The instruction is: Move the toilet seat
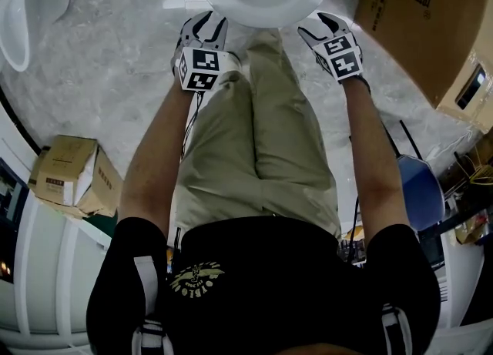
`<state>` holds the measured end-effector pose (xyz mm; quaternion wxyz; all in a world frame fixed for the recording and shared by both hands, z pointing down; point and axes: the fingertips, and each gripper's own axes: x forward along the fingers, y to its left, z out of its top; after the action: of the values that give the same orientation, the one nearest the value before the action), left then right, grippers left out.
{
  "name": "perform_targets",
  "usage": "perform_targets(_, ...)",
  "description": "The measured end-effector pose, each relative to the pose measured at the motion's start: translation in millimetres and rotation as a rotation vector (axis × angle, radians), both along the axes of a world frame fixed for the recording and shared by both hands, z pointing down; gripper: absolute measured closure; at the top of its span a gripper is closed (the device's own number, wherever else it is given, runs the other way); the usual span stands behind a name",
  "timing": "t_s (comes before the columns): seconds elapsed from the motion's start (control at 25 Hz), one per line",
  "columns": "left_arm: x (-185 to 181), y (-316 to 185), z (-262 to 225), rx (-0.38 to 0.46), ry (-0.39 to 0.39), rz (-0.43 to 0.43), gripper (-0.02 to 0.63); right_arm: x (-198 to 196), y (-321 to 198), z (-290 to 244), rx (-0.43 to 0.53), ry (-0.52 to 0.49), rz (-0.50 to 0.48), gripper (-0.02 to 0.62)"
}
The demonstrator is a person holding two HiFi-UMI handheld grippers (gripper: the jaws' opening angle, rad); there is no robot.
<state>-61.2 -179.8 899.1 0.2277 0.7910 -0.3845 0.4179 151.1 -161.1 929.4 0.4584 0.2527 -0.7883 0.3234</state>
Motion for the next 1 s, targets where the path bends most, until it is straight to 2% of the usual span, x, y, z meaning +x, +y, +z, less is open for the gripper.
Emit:
perform_targets(0.52, -7, 15, 13, -0.013, -0.001, -0.024, 0.457, -15, -3, 10, 0.01, -0.001, 0.056, 0.33)
perform_targets(1.0, 9, 28, 11, -0.029, -0.001, 0.066, 0.456, -14, -3, -17, -0.006, -0.016, 0.106, 0.331)
